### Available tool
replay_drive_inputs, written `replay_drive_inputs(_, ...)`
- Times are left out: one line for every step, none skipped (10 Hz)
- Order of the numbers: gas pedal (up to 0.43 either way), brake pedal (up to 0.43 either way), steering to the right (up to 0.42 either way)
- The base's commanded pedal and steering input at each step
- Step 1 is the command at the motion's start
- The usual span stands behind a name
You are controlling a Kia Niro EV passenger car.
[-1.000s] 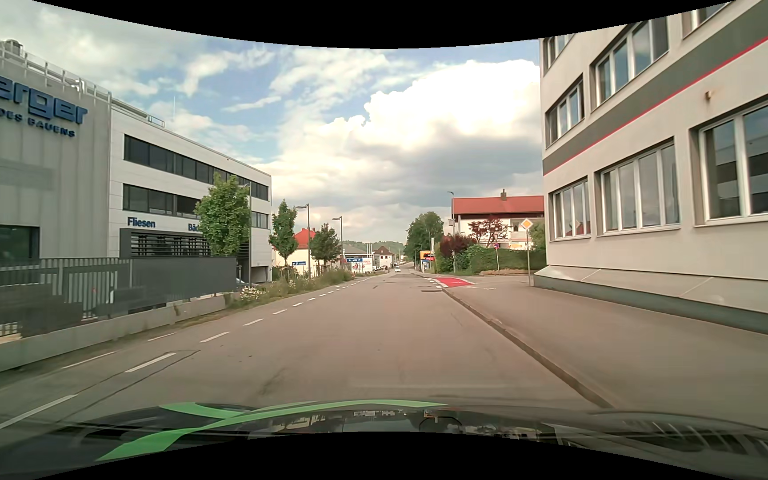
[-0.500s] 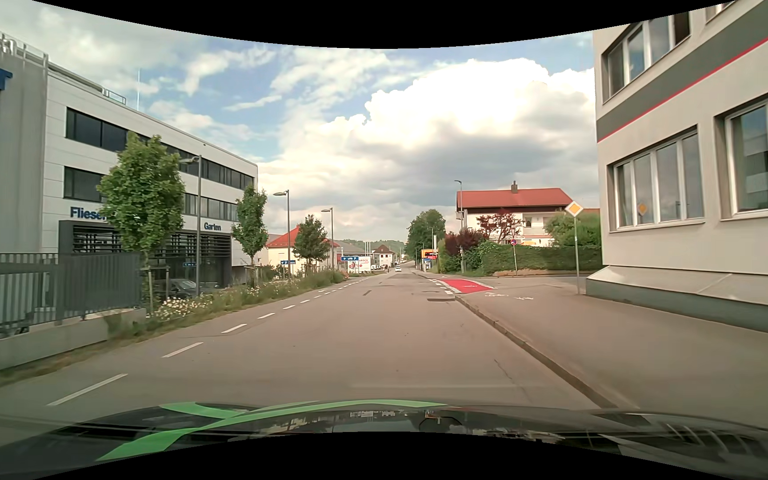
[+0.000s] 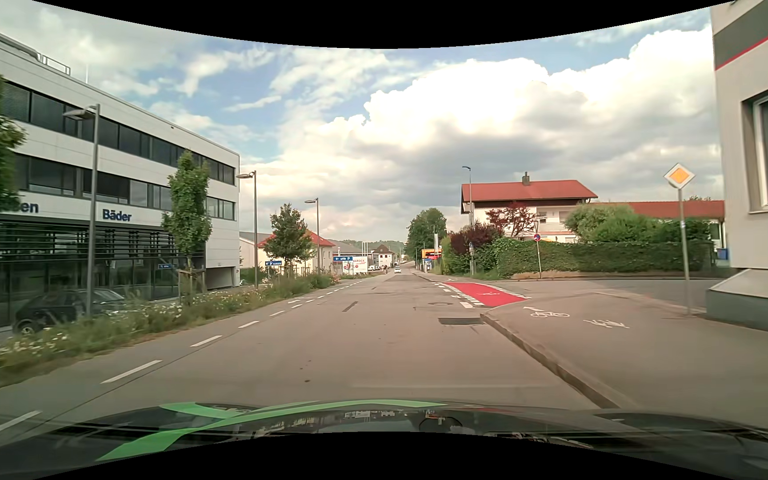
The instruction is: Follow the waypoints while adhering to traffic rules and regulations
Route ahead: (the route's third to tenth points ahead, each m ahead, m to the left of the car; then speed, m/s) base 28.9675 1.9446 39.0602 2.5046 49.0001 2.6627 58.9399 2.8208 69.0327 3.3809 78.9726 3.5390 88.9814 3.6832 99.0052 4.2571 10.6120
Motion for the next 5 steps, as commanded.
replay_drive_inputs(0.079,0.000,-0.003)
replay_drive_inputs(0.067,0.000,-0.003)
replay_drive_inputs(0.067,0.000,-0.002)
replay_drive_inputs(0.059,0.000,-0.001)
replay_drive_inputs(0.059,0.000,-0.001)
